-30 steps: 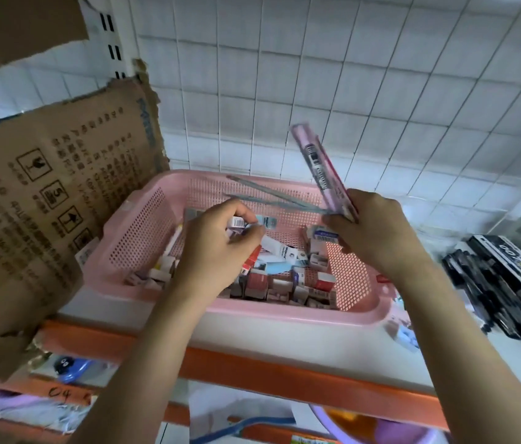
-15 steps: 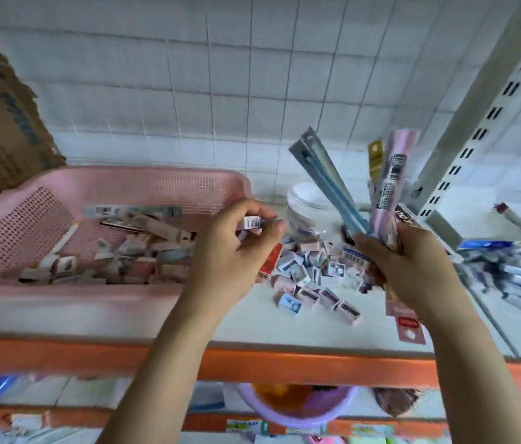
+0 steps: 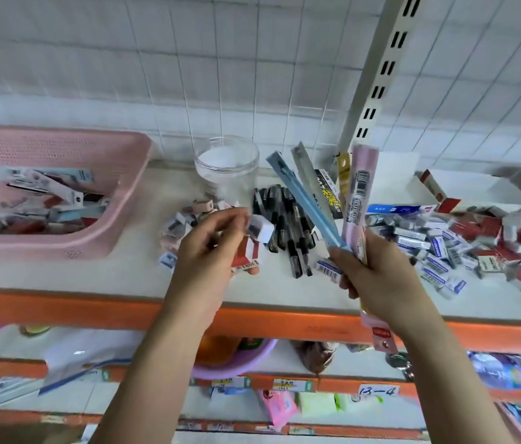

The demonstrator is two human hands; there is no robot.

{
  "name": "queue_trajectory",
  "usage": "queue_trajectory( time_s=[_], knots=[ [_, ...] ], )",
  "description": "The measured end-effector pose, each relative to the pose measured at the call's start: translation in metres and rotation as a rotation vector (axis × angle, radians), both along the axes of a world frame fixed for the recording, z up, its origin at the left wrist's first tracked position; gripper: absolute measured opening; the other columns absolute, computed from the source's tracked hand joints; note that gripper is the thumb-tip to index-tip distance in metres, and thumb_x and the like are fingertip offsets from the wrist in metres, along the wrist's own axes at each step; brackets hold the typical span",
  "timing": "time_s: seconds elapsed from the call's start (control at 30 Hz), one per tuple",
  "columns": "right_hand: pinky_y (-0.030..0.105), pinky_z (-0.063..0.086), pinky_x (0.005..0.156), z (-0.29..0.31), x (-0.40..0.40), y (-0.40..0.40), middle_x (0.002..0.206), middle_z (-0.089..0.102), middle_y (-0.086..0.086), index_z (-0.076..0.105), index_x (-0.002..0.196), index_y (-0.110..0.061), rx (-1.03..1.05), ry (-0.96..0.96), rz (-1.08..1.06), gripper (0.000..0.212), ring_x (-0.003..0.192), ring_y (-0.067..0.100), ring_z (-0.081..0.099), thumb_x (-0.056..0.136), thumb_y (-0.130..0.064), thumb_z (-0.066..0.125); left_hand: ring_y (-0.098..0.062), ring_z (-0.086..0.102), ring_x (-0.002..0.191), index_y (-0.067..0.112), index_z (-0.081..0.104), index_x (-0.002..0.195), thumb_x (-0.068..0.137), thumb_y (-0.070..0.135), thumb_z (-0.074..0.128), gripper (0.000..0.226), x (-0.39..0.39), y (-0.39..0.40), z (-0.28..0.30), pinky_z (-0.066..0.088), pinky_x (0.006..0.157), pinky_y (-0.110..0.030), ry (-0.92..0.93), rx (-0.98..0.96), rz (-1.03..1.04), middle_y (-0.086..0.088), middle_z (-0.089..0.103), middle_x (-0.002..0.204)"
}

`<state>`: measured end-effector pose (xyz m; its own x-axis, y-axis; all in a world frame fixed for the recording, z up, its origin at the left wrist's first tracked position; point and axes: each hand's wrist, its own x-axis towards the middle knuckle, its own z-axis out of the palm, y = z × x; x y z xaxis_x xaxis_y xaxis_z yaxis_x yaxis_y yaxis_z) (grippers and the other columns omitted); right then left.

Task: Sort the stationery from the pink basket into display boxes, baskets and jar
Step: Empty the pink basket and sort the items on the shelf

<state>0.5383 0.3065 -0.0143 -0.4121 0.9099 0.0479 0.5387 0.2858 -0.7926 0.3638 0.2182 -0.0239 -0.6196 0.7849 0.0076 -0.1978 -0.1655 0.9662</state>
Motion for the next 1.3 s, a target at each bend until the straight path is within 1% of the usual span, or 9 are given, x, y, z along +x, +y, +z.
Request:
queue_trajectory(
  time_s=[0.2, 0.33, 0.5, 0.63, 0.8, 0.97, 1.1, 1.2, 1.3],
  knots=[
    [0.014, 0.039, 0.04, -0.005, -0.017, 0.002, 0.054, 0.058, 0.004, 0.055, 0.081, -0.005, -0.047, 0.053, -0.011, 0.016, 0.036, 0.002, 0.049, 0.094, -0.015, 0.053, -0.006, 0.061, 0.063, 0.018, 0.069, 0.085, 0.091, 0.007, 0.057, 0.017, -0.024, 0.012, -0.007, 0.047, 0.046, -0.017, 0.077, -0.051, 0.212, -0.001, 0.066, 0.079],
    [0.032, 0.049, 0.055, -0.02, -0.058, 0.005, 0.064, 0.062, 0.009, 0.054, 0.08, -0.008, -0.03, -0.011, -0.043, 0.015, 0.059, 0.025, 0.062, 0.092, -0.016, 0.052, 0.005, 0.06, 0.06, 0.013, 0.064, 0.096, 0.093, 0.011, 0.055, 0.009, -0.042, 0.02, -0.02, 0.045, 0.049, -0.011, 0.221, -0.106, 0.264, 0.003, 0.064, 0.079],
    [0.044, 0.052, 0.063, -0.029, -0.077, 0.006, 0.072, 0.064, 0.018, 0.054, 0.086, -0.002, 0.009, -0.071, -0.086, 0.017, 0.069, 0.036, 0.062, 0.092, -0.018, 0.05, -0.004, 0.063, 0.084, 0.024, 0.055, 0.087, 0.09, 0.011, 0.06, 0.015, -0.065, 0.019, -0.029, 0.051, 0.058, -0.021, 0.115, -0.073, 0.182, 0.003, 0.067, 0.097],
    [0.048, 0.053, 0.064, -0.026, -0.085, 0.006, 0.07, 0.063, 0.016, 0.054, 0.088, -0.003, 0.028, -0.055, -0.07, 0.015, 0.067, 0.035, 0.062, 0.092, -0.017, 0.05, -0.01, 0.058, 0.05, 0.018, 0.06, 0.091, 0.098, 0.03, 0.044, 0.021, -0.071, 0.015, -0.019, 0.04, 0.04, -0.02, -0.107, -0.063, 0.061, -0.001, 0.073, 0.084],
    [0.047, 0.053, 0.064, -0.023, -0.083, 0.007, 0.069, 0.063, 0.016, 0.053, 0.085, -0.004, 0.04, -0.072, -0.071, 0.016, 0.067, 0.036, 0.061, 0.092, -0.018, 0.052, -0.009, 0.044, 0.035, 0.011, 0.063, 0.098, 0.097, 0.046, 0.033, 0.046, -0.075, 0.013, -0.01, 0.036, 0.036, -0.016, -0.041, -0.17, -0.028, -0.007, 0.072, 0.068],
    [0.038, 0.051, 0.06, -0.017, -0.064, 0.013, 0.063, 0.061, 0.008, 0.051, 0.079, -0.012, 0.067, -0.087, -0.118, 0.015, 0.061, 0.03, 0.06, 0.093, -0.019, 0.053, -0.013, 0.061, 0.049, 0.022, 0.061, 0.09, 0.076, 0.058, 0.048, 0.04, -0.065, 0.013, -0.005, 0.047, 0.048, -0.024, 0.285, -0.308, -0.269, -0.004, 0.071, 0.066],
    [0.043, 0.053, 0.062, -0.016, -0.045, 0.018, 0.064, 0.062, 0.011, 0.054, 0.083, -0.007, 0.036, -0.067, -0.178, 0.015, 0.063, 0.032, 0.062, 0.093, -0.018, 0.052, -0.003, 0.056, 0.047, 0.016, 0.055, 0.083, 0.081, 0.05, 0.058, 0.034, -0.034, 0.022, -0.007, 0.039, 0.04, -0.015, 0.824, -0.341, -0.456, 0.011, 0.056, 0.056],
    [0.033, 0.051, 0.053, -0.017, -0.031, 0.017, 0.061, 0.061, 0.006, 0.054, 0.083, -0.008, 0.006, -0.052, -0.211, 0.014, 0.057, 0.025, 0.06, 0.094, -0.017, 0.052, -0.008, 0.05, 0.048, 0.022, 0.055, 0.094, 0.088, 0.036, 0.059, 0.016, -0.011, 0.028, -0.015, 0.041, 0.043, -0.021, 1.19, -0.311, -0.515, 0.004, 0.064, 0.081],
    [0.031, 0.048, 0.05, -0.019, -0.016, 0.016, 0.06, 0.06, 0.006, 0.052, 0.082, -0.008, -0.01, -0.04, -0.238, 0.013, 0.054, 0.024, 0.059, 0.093, -0.015, 0.051, -0.011, 0.056, 0.076, 0.022, 0.06, 0.111, 0.093, 0.024, 0.055, 0.02, 0.003, 0.031, -0.02, 0.045, 0.066, -0.026, 1.301, -0.299, -0.577, -0.001, 0.061, 0.107]
  ],
)
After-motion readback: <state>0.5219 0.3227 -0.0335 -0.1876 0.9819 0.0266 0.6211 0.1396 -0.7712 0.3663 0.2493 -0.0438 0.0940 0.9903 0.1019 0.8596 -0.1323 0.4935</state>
